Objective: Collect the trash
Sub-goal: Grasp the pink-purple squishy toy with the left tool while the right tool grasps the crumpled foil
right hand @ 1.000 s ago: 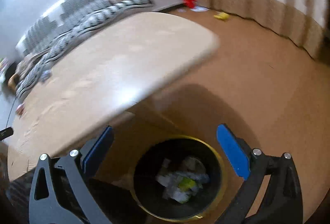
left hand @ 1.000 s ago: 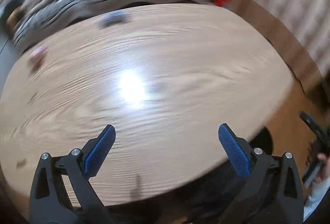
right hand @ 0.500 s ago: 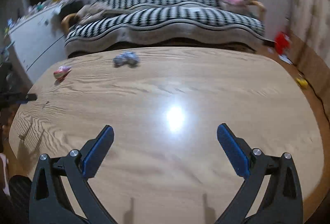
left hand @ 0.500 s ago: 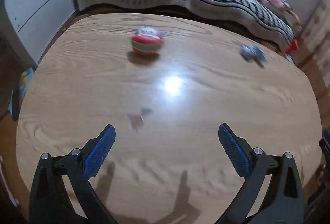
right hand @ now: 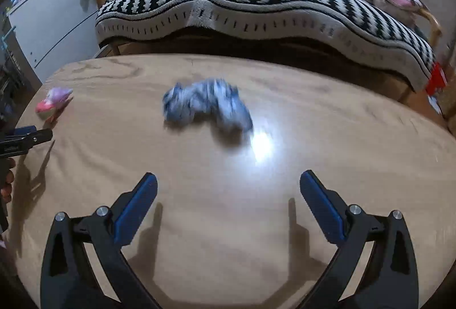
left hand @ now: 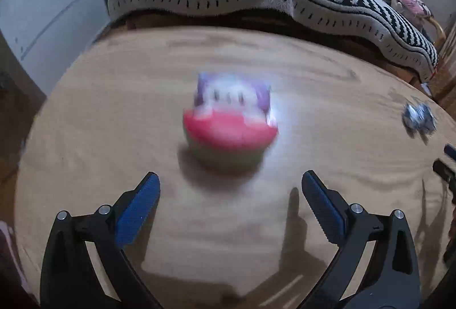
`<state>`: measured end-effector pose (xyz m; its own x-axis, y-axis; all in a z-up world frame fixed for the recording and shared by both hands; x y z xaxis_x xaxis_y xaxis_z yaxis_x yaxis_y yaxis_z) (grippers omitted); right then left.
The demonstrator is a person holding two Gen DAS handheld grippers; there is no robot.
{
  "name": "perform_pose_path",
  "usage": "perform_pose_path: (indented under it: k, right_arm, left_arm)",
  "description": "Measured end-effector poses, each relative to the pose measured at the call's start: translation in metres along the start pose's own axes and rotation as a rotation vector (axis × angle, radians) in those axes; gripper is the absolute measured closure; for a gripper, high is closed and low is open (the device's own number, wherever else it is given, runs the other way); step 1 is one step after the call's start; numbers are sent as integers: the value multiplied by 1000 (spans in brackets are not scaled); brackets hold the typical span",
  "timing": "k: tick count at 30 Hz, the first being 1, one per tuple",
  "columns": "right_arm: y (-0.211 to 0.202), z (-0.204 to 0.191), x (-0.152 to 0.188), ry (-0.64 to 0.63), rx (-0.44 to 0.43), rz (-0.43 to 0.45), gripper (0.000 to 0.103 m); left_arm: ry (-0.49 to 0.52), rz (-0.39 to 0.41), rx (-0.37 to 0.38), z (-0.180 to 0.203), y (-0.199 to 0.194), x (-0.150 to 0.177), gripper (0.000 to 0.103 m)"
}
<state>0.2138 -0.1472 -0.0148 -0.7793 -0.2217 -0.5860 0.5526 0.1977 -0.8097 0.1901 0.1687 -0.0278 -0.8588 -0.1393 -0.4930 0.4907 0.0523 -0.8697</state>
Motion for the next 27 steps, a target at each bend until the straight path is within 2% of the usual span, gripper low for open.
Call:
perform_pose_path:
  k: [2, 5, 7, 8, 10, 14, 24, 25, 26, 27]
  right_arm:
    - [14, -4, -18, -11, -31, -3, 6]
    - [35, -11, -39, -30, -44, -4, 6]
    - [48, -13, -40, -38, -19, -42, 5]
    - [50, -17, -40, -73, 10, -19, 6]
    - [48, -19, -37, -78, -4, 17, 5]
    - [49, -18, -36, -76, -4, 27, 5]
    - [49, -19, -36, -70, 1, 27, 5]
    - [46, -20, -34, -62, 4, 37, 9]
    - [41, -22, -33, -56, 11, 55, 45]
    - [36, -24, -32, -37, 21, 60, 67]
  left_arm:
    - [21, 24, -11, 3, 3, -12, 6]
    - [36, 12, -8, 9, 17, -28, 6]
    - [25, -8, -15, 7, 31, -33, 6]
    - [20, 8, -11, 6, 33, -34, 5]
    - [31, 51, -6, 6, 34, -33, 5]
    - [40, 105, 0, 6, 30, -30, 5]
    - [42, 105, 2, 6, 30, -29, 5]
    - [45, 108, 5, 6, 29, -29, 8]
    - [50, 128, -5, 7, 25, -30, 34]
    - [58, 150, -54, 10, 18, -29, 50]
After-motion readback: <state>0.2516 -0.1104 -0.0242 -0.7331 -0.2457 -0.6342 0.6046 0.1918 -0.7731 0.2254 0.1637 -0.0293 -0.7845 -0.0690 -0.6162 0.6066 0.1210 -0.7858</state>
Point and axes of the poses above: each gripper's, at about its wrist camera, not at the fingertips, and y roughly the way its jaws point, z to its right, x to its underside, the point moved 4 cm from there along y, roughly the way its jaws point, and after that the axes turned 3 degrees about -y, right-handed, at the moved point
